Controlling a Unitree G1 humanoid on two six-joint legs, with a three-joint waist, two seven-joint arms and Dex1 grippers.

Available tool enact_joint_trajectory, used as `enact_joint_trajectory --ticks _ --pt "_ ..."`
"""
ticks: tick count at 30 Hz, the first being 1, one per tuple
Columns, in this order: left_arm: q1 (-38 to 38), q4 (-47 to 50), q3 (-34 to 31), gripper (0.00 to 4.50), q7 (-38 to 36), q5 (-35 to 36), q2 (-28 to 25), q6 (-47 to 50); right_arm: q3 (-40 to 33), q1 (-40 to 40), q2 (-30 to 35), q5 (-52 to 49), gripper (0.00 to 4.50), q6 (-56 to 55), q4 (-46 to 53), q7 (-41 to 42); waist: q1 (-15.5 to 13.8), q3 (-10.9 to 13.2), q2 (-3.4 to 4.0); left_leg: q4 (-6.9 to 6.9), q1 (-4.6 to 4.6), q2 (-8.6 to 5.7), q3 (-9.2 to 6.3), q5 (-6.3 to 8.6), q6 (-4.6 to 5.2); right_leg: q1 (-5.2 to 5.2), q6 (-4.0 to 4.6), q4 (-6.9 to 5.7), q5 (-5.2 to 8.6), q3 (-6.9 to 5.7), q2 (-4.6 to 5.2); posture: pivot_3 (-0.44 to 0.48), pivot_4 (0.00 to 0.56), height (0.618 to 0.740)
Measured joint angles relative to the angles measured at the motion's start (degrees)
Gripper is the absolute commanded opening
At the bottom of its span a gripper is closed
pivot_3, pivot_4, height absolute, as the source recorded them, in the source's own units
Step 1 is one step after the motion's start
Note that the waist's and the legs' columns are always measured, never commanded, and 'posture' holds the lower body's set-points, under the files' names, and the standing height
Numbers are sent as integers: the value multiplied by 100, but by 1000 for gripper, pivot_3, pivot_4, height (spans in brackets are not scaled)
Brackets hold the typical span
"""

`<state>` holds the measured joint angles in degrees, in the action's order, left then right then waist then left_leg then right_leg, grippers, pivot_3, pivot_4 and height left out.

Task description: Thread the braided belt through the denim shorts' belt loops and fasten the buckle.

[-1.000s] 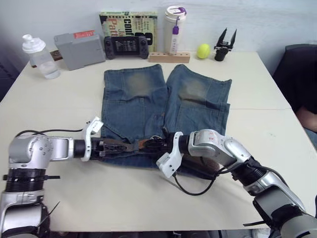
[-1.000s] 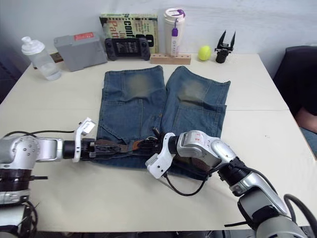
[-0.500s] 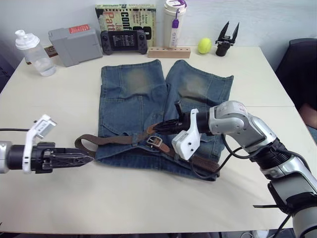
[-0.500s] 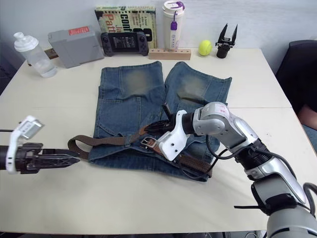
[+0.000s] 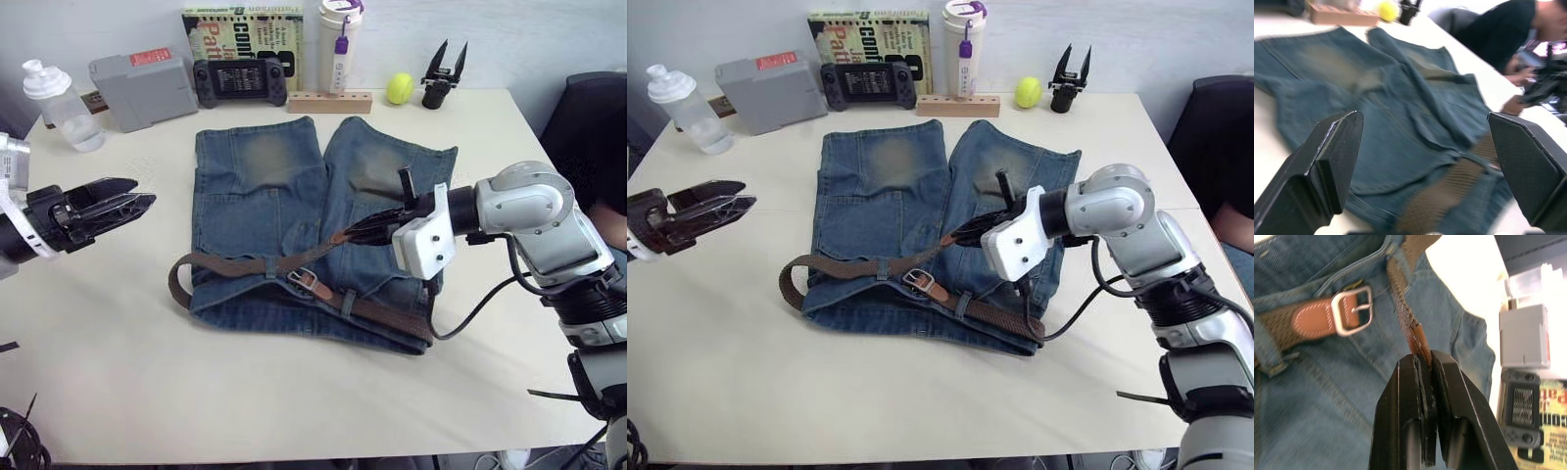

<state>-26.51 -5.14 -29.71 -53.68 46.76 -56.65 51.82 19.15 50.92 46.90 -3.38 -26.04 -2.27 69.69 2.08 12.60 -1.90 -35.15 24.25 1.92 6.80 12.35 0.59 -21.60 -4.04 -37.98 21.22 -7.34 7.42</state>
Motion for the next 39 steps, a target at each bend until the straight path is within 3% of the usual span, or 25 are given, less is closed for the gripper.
enact_joint_trajectory --ticks 9,18,25,29,34,39 --pt "90 -94 844 4434 -742 -326 -53 -464 -368 -10 395 65 0 -12 -224 145 -50 0 0 -7 1 -4 1 -4 4 2 -3 -2 -2 3 5 0 150 713" --pt "-17 174 1311 4434 -996 -458 -48 -525 -649 -432 451 -325 0 290 -567 271 -54 0 0 -10 0 -4 -1 -8 7 5 -4 -5 -2 1 4 0 150 713" --pt "-43 210 1728 4434 -1022 -698 -2 -656 -631 -1931 194 -869 0 586 233 393 -65 0 -1 -15 -1 -6 -4 -11 10 11 -4 -5 -3 -2 4 0 150 713" --pt "-78 257 1749 4434 -1050 -696 -2 -601 -590 -2248 -24 -376 0 -178 -2 137 -41 0 0 -34 -2 -10 -2 -15 17 13 -17 -17 -11 3 8 0 150 713" --pt "-66 471 1895 4434 -1241 -703 -20 -600 -573 -1825 1 845 0 -1651 -1279 -446 -49 0 0 -38 -4 -9 -1 -15 15 9 -15 -25 -10 8 7 0 150 713" --pt "41 661 2041 4434 -1386 -792 -132 -565 -565 -1316 138 1454 0 -2335 -2031 -921 -46 0 0 -49 -3 -9 3 -16 16 9 -15 -32 -10 14 6 0 150 713"
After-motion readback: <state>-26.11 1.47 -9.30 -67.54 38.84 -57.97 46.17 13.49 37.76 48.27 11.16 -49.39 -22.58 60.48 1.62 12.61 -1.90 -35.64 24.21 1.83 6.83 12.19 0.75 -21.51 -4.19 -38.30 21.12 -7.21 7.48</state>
